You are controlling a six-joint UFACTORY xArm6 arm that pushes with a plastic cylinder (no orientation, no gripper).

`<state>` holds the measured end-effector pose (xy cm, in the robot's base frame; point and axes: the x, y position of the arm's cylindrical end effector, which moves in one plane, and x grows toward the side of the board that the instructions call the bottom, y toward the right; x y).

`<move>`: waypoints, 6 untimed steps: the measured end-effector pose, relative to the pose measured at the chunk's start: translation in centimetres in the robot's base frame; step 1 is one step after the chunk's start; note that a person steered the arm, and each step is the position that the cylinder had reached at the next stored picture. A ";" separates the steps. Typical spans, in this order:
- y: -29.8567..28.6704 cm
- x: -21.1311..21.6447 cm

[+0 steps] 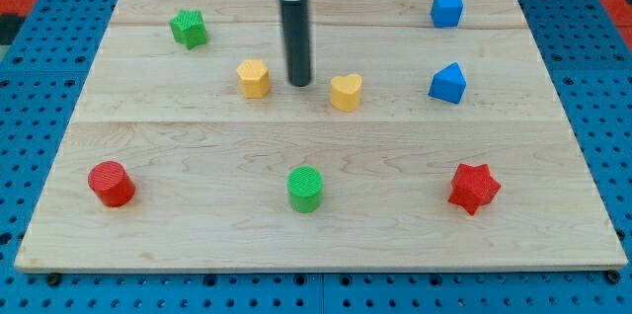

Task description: Push the blue triangle into the yellow heart towards the center

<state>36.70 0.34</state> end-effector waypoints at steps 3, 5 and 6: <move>24.2 -0.7; 17.6 2.6; 9.4 1.3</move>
